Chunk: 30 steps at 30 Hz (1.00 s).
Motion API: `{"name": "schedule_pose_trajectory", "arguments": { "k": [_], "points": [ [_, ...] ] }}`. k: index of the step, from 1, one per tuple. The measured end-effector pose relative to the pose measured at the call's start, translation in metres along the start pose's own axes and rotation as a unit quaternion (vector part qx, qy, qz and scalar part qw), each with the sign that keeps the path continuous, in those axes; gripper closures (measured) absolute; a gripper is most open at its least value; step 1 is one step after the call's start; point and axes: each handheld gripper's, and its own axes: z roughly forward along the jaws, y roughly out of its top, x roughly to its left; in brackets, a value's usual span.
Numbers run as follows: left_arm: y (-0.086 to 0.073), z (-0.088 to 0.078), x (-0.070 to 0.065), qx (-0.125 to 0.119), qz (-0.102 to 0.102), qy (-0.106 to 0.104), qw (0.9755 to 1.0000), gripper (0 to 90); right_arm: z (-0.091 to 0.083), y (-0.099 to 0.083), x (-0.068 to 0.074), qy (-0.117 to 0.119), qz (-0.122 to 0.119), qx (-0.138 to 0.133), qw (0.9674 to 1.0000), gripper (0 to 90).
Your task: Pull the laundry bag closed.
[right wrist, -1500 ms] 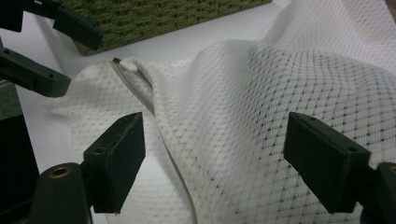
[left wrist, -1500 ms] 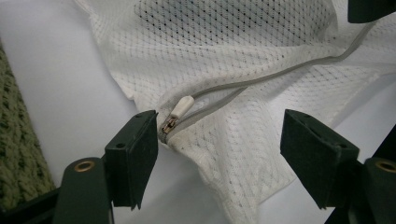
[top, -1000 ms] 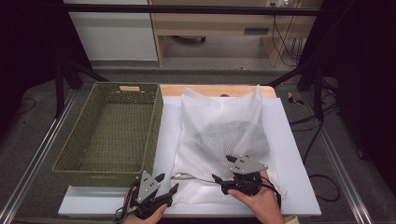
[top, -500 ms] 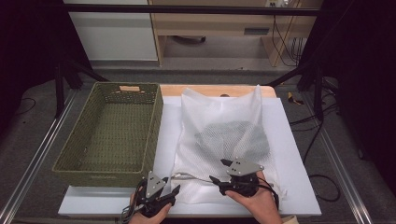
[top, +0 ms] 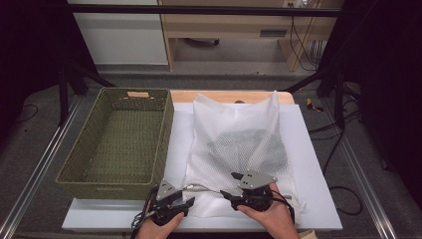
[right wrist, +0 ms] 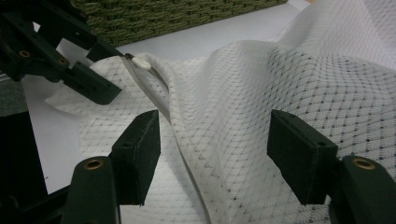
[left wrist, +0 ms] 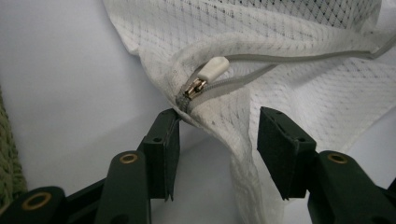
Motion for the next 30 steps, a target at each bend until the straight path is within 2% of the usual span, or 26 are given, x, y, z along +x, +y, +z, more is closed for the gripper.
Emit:
{"name": "schedule_pose_trajectory", "arguments": {
  "k": [6,8,12,15,19,23,30],
  "points": [
    [0.003,0.002,0.002,-0.009,-0.004,0.001,1.0000,56.1,0.003,0.003,0.005,0.004,-0.009,0.009,0.9999,33.9],
    [0.004,0.001,0.001,-0.015,0.002,0.008,0.9999,61.6,0.005,0.005,0.007,0.006,-0.010,0.011,0.9999,32.8],
    [0.006,0.002,0.002,-0.025,0.000,0.015,0.9996,72.7,0.009,0.010,0.013,0.010,-0.011,0.010,0.9998,32.6],
    [0.006,0.002,0.001,-0.021,0.008,0.019,0.9996,80.0,0.015,0.015,0.016,0.018,-0.007,0.009,0.9998,35.1],
    [0.003,0.003,0.001,-0.013,0.012,0.021,0.9996,85.6,0.023,0.020,0.018,0.043,0.021,0.003,0.9988,41.3],
    [0.002,0.003,0.000,-0.012,0.017,0.022,0.9995,86.3,0.034,0.025,0.018,0.076,0.060,0.002,0.9953,45.7],
    [0.001,0.003,-0.001,-0.009,0.022,0.026,0.9994,87.1,0.050,0.029,0.014,0.105,0.092,0.010,0.9902,51.5]
  ]
}}
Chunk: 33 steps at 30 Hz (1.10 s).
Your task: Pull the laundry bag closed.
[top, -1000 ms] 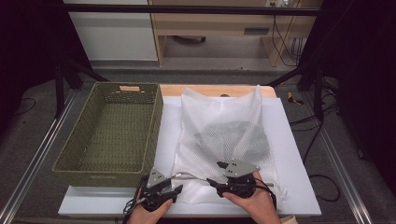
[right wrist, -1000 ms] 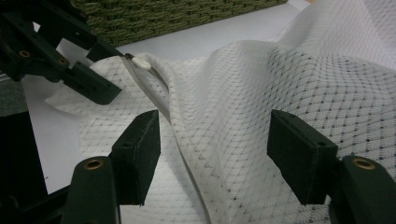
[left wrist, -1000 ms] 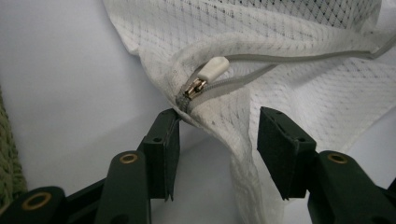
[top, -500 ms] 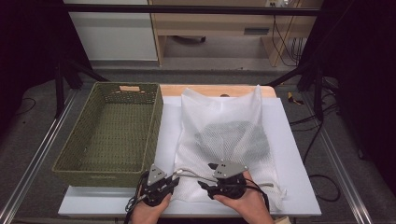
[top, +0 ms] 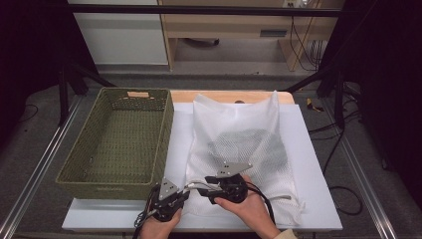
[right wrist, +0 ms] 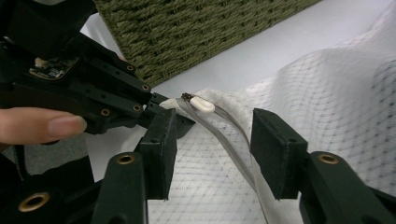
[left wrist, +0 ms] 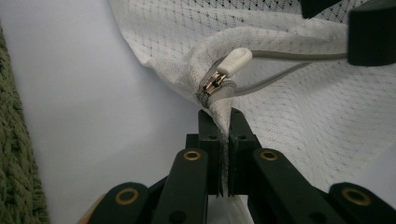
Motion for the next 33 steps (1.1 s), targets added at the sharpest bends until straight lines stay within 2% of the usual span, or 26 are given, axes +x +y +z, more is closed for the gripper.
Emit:
{"name": "schedule_pose_trajectory", "arguments": {
  "k": [7,12,15,20,28,33],
  "points": [
    [-0.001,0.000,-0.001,0.000,0.004,0.003,1.0000,87.5,0.015,0.006,-0.006,0.025,0.033,0.014,0.9990,55.4],
    [-0.001,-0.001,-0.001,0.002,0.007,0.003,1.0000,87.6,0.023,0.012,-0.010,0.047,0.069,0.017,0.9964,58.2],
    [0.000,-0.001,-0.001,0.002,0.007,0.003,1.0000,87.7,0.028,0.015,-0.011,0.052,0.084,0.026,0.9948,59.2],
    [0.000,-0.002,-0.001,0.002,0.010,0.003,0.9999,87.7,0.033,0.018,-0.011,0.060,0.087,0.033,0.9938,59.8],
    [0.000,-0.002,-0.002,0.001,0.011,0.003,0.9999,87.9,0.040,0.017,-0.013,0.061,0.095,0.057,0.9920,59.9],
    [0.000,-0.002,-0.002,-0.001,0.012,0.003,0.9999,87.9,0.045,0.014,-0.013,0.078,0.102,0.070,0.9892,60.7]
  ]
}}
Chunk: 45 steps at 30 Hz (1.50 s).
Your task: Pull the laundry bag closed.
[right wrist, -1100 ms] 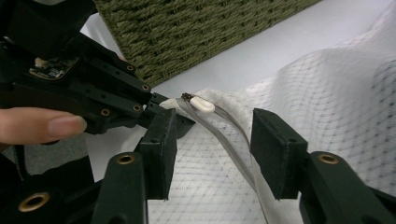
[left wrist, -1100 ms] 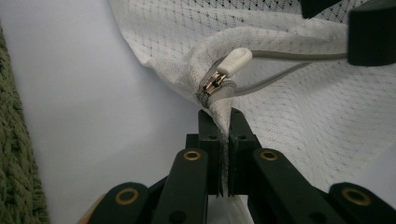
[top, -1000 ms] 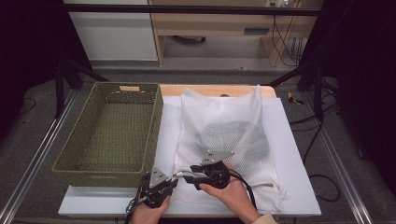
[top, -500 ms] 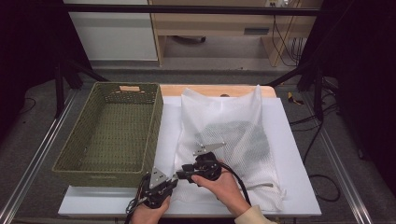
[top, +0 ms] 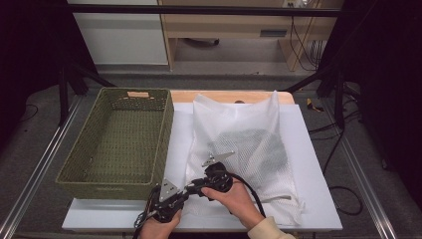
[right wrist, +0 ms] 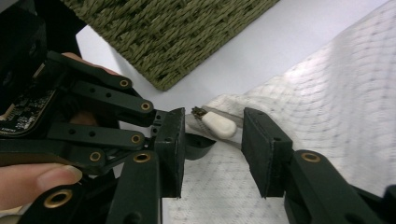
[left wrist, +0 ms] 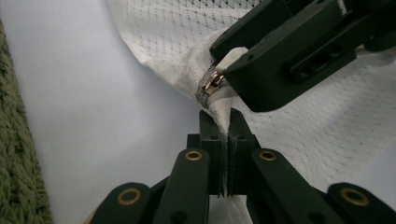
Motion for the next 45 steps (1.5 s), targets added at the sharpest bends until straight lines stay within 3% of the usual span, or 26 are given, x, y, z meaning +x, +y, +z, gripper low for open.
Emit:
{"name": "schedule_pose_trajectory", "arguments": {
  "k": [3,12,19,25,36,41,45],
  "points": [
    [0.000,0.000,0.000,0.000,0.003,0.001,1.0000,87.9,0.000,0.000,0.000,0.011,0.010,-0.003,0.9999,63.6],
    [0.000,0.001,0.000,0.001,0.003,0.002,1.0000,87.9,-0.004,0.002,-0.002,0.013,0.029,-0.013,0.9994,78.4],
    [-0.001,0.001,0.001,0.004,0.000,0.001,1.0000,87.9,-0.002,0.002,-0.001,0.021,0.038,-0.010,0.9990,81.0],
    [-0.001,0.002,0.002,0.005,-0.001,-0.006,1.0000,85.6,-0.004,0.002,0.001,0.019,0.032,-0.014,0.9992,83.3],
    [0.001,0.000,0.005,0.008,-0.002,-0.012,0.9999,70.8,-0.005,0.002,0.001,0.016,0.025,-0.011,0.9995,86.6],
    [0.002,0.000,0.009,0.003,-0.014,-0.014,0.9998,71.0,-0.003,0.002,0.001,0.013,0.020,-0.010,0.9997,86.6],
    [0.002,0.001,0.012,0.001,-0.019,-0.018,0.9997,79.4,-0.003,0.001,0.002,0.010,0.018,-0.009,0.9997,86.6]
  ]
}}
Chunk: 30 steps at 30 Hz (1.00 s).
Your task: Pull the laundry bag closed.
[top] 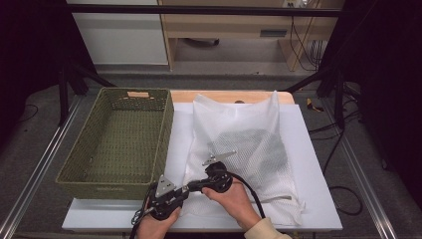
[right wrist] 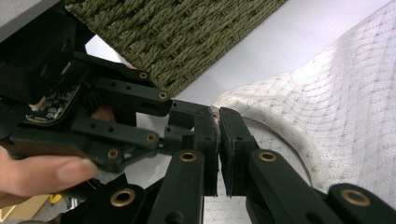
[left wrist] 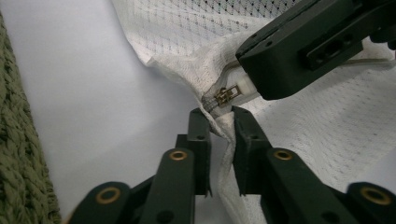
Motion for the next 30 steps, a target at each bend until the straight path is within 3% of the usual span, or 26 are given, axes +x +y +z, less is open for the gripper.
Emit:
{"name": "schedule_pose_trajectory", "arguments": {
  "k": [6,11,20,30],
  "points": [
    [0.000,-0.002,0.000,-0.006,-0.011,-0.002,0.9999,87.3,-0.001,0.000,0.004,-0.013,-0.006,-0.002,0.9999,86.7],
    [0.001,-0.006,-0.003,-0.017,-0.017,-0.004,0.9997,88.1,-0.004,-0.002,0.005,-0.031,-0.013,-0.004,0.9994,86.8],
    [0.002,-0.009,-0.004,-0.026,-0.026,-0.016,0.9992,88.3,-0.010,-0.007,0.004,-0.044,-0.017,0.000,0.9989,86.8],
    [0.002,-0.005,-0.009,-0.024,-0.013,-0.016,0.9995,88.3,-0.018,-0.020,-0.009,-0.067,-0.017,0.008,0.9976,86.8]
  ]
}}
